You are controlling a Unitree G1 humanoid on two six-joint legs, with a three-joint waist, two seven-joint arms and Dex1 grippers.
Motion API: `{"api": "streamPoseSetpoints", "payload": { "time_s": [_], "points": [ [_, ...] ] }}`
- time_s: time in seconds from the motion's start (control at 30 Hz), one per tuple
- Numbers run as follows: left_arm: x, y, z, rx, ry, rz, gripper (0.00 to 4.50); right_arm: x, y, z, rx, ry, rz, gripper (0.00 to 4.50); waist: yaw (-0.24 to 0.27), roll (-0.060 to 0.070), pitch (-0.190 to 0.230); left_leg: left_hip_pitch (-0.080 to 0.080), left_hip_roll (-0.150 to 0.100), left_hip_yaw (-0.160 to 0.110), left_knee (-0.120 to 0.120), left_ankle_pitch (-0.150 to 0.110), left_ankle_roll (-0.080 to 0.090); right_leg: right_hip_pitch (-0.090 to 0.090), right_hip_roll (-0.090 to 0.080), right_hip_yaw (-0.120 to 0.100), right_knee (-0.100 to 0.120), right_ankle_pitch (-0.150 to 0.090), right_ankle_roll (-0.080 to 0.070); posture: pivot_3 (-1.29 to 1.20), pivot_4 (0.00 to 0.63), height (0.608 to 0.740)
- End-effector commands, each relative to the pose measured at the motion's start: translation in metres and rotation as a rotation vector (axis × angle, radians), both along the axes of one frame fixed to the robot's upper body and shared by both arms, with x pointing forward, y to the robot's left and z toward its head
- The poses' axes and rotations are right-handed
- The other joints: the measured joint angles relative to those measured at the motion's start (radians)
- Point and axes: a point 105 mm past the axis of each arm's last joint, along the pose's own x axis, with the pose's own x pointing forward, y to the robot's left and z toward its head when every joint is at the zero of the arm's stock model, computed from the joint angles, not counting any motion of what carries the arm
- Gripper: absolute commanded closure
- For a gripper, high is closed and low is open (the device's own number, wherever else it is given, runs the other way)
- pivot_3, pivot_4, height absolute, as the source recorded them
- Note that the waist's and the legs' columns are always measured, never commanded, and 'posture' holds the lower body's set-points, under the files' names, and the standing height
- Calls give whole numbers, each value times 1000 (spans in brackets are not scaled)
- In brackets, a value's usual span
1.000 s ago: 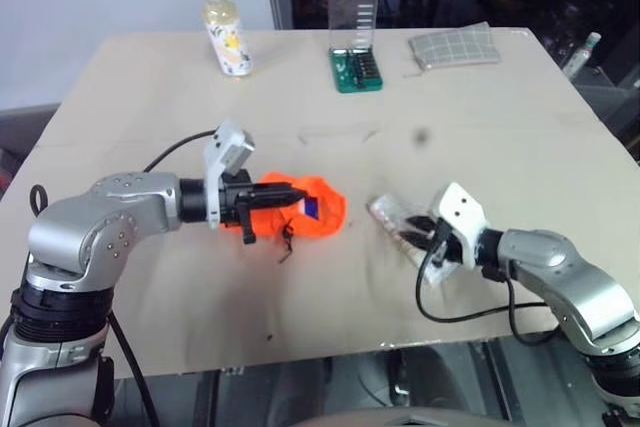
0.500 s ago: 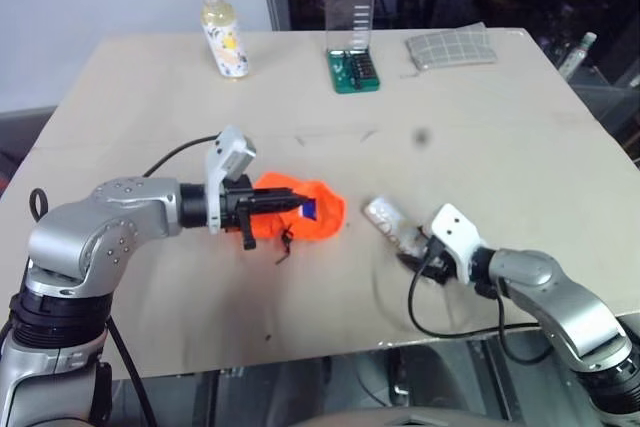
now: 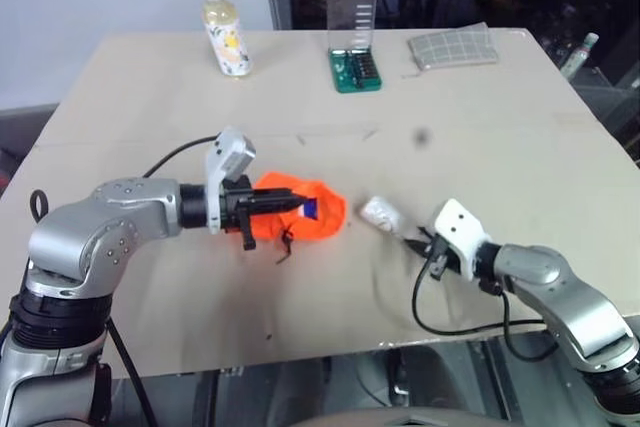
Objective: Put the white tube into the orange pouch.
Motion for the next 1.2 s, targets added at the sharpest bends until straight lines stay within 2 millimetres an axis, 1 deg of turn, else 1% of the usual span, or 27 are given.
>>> {"api": "streamPoseSetpoints", "payload": {
  "time_s": [0.03, 0.17, 0.3, 0.47, 0.57, 0.67, 0.73, 0.83, 0.97, 1.1, 1.2],
  "points": [
    [1, -5, 9, -2, -37, -15, 4500, -4, 15, 30, 23, -86, 105, 3773, -1, 0, 0, 0, 0, 0, 0, 0, 0, 0, 0, 0, 0, 0, 0, 0, 150, 740],
    [3, -7, 10, 5, -41, -17, 4500, -13, 30, 35, 22, -70, 242, 3773, 0, 0, 0, 0, 0, 0, 0, 0, 0, 0, 0, 0, 0, -1, 1, 0, 150, 740],
    [4, -8, 11, 11, -44, -20, 4500, -18, 33, 38, 16, -48, 309, 3773, 1, 0, 1, 0, 0, 0, 0, 0, 0, 0, 0, 0, 0, 0, 1, 0, 150, 740],
    [0, -11, 13, 13, -49, -40, 4500, -13, 38, 39, -7, -25, 345, 3773, -1, 0, 1, 0, 0, 1, 0, 0, 0, 0, 0, 1, 0, 0, 1, 0, 150, 740],
    [-5, -13, 14, 10, -45, -65, 4500, -2, 36, 33, -57, -17, 313, 3773, -1, 0, 1, 0, 0, 0, 0, 0, 0, 0, 1, 0, 0, 0, 0, 0, 150, 740],
    [-18, -15, 5, 45, -30, -126, 4500, 18, 43, 26, -63, -4, 242, 3773, -3, 0, 1, 0, 0, 1, 0, 0, 0, 0, 0, 1, 0, 0, 0, 0, 150, 740],
    [-22, -16, -2, 84, -39, -141, 4500, 22, 50, 21, -78, -4, 241, 3773, -6, 1, 1, 0, 0, 2, 0, 0, 0, -1, 1, 2, 0, 0, -1, 0, 150, 740],
    [-30, -16, -14, 151, -53, -168, 4500, 27, 63, 22, -59, -12, 237, 3773, -4, 1, 1, 0, 0, 3, -1, 0, 0, -2, 1, 2, 0, 0, -1, 0, 150, 740],
    [-34, -19, -22, 175, -64, -163, 4500, 25, 79, 21, -40, -17, 287, 3773, -1, 1, 2, -1, 0, 3, -2, 0, 0, -3, 1, 3, 0, 0, -1, 0, 150, 740],
    [-41, -20, -31, 202, -76, -156, 4500, 33, 89, 15, -35, -70, 267, 3773, -2, 1, 1, -1, 0, 4, -2, 0, 0, -3, 1, 3, 0, 0, -1, 0, 150, 740],
    [-44, -20, -35, 205, -86, -130, 4500, 11, 92, 6, -34, -20, 374, 3773, -2, 1, 1, -1, 1, 4, -2, 0, 0, -4, 1, 4, 0, 0, -1, 0, 150, 740]
  ]
}}
